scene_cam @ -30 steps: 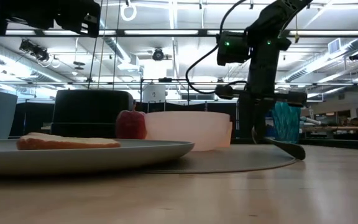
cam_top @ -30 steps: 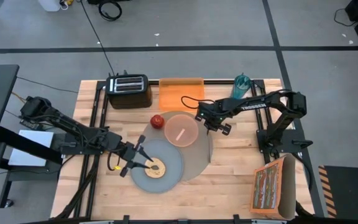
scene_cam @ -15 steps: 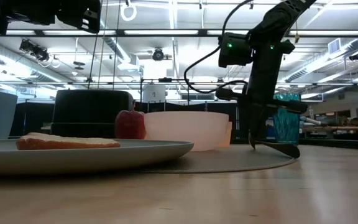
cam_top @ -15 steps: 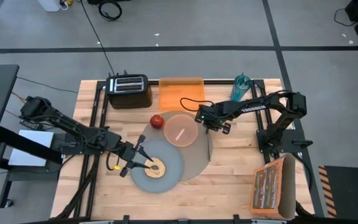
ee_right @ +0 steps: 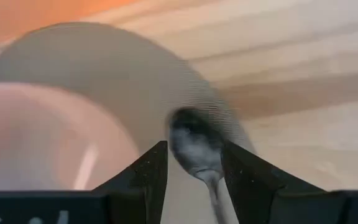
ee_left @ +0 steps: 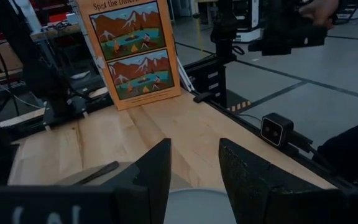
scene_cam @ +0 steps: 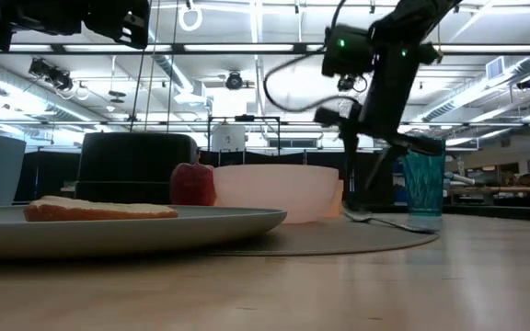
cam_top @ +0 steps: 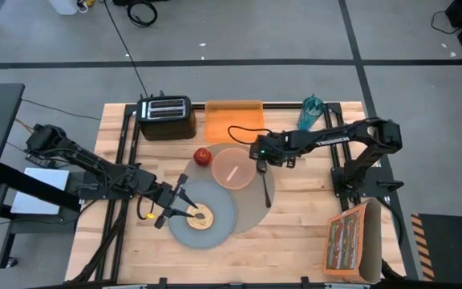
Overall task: Arrange a breakfast setting
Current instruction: Put the black spoon on the gray mat, then put the light blue cup on the gray mat
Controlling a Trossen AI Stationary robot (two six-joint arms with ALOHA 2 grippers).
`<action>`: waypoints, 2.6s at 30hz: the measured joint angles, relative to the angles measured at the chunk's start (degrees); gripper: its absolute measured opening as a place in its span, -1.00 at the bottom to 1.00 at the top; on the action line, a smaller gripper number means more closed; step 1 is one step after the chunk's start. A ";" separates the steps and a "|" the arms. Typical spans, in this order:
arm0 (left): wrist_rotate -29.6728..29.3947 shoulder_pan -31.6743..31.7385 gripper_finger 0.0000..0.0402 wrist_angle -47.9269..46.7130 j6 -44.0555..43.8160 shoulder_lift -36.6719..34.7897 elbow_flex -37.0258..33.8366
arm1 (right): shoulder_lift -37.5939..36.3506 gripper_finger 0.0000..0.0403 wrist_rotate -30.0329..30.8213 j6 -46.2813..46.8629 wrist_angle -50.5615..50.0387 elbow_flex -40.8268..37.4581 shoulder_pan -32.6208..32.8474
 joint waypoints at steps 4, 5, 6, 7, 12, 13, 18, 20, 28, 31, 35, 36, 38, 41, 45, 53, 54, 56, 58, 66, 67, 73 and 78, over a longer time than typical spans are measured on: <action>0.02 -0.02 -0.30 -0.72 -1.23 -0.89 0.00 | -2.38 -0.24 2.26 -4.92 -0.60 2.10 2.20; 0.02 -0.02 -0.30 -1.41 -1.52 -1.43 0.00 | -2.92 -0.24 3.22 -5.90 -0.96 2.45 2.99; 0.03 -0.01 -0.30 -2.15 -2.17 -2.05 0.00 | -3.43 -0.24 4.48 -6.82 -1.35 2.73 3.78; 0.02 0.00 -0.30 -2.32 -2.56 -2.66 0.00 | -3.99 -0.24 5.79 -7.48 -1.63 2.85 4.49; 0.02 0.00 -0.30 -4.32 -5.52 -5.86 0.00 | -8.68 -0.24 10.33 -10.26 -5.12 2.87 5.63; 0.02 -0.02 -0.30 -4.98 -6.20 -6.75 0.02 | -9.97 -0.24 11.25 -11.88 -5.18 2.87 5.60; -0.58 -0.26 -0.30 -22.52 -12.78 -12.27 4.20 | -15.66 -0.24 19.16 -21.57 -2.00 2.87 8.45; -3.02 -0.24 -0.30 -35.04 -14.95 -13.29 8.84 | -16.96 -0.24 22.69 -26.51 -0.44 2.89 10.04; -5.54 -0.34 -0.30 -78.85 -34.43 -13.02 24.48 | -16.32 -0.24 29.10 -48.07 11.94 2.89 15.84; -5.54 -0.37 -0.30 -91.17 -44.24 -13.05 29.08 | -14.53 -0.24 29.99 -57.79 19.02 2.87 18.30; -5.55 -0.37 -0.30 -101.23 -53.96 -13.11 32.41 | -12.03 -0.24 29.70 -66.51 28.05 2.89 20.20; -5.44 -0.39 -0.29 -102.72 -56.10 -13.17 32.54 | -11.32 -0.24 29.53 -68.21 29.82 2.89 20.37; -4.34 -0.42 -0.28 -105.89 -59.63 -13.34 32.54 | -10.36 -0.24 28.28 -72.11 32.49 2.89 20.39; -3.35 -0.89 -0.20 -109.21 -62.77 -13.47 32.54 | -9.57 -0.21 25.32 -77.81 34.37 2.89 19.75; -3.34 -2.27 0.01 -109.28 -66.01 -14.13 32.54 | -10.06 -0.07 21.23 -79.76 33.35 2.89 18.65; -10.87 -2.47 0.35 -113.04 -72.48 -14.10 30.06 | -10.36 0.27 18.19 -84.66 32.01 2.89 16.89; -11.20 -2.45 0.34 -112.96 -73.46 -14.01 29.30 | -10.36 0.29 17.90 -85.11 31.92 2.89 16.63; -11.48 -2.47 0.31 -112.88 -75.15 -13.82 27.60 | -10.36 0.32 16.57 -85.81 31.43 2.89 15.95; -11.55 -2.47 0.28 -111.94 -75.90 -13.72 25.72 | -10.37 0.34 14.40 -85.98 30.43 2.89 15.21; -12.65 -2.47 0.17 -106.63 -74.11 -8.60 23.23 | -10.38 0.32 10.01 -87.72 27.61 2.89 12.90; -12.89 -2.46 0.16 -106.85 -74.12 -7.44 23.23 | -10.38 0.32 9.61 -88.06 27.53 2.89 12.70; -12.48 0.26 0.08 -106.81 -74.59 -0.65 23.23 | -10.38 0.32 6.93 -88.53 27.21 2.89 12.24; -11.83 4.89 -0.05 -106.67 -75.31 2.15 23.23 | -10.38 0.32 6.41 -88.07 25.52 2.89 12.64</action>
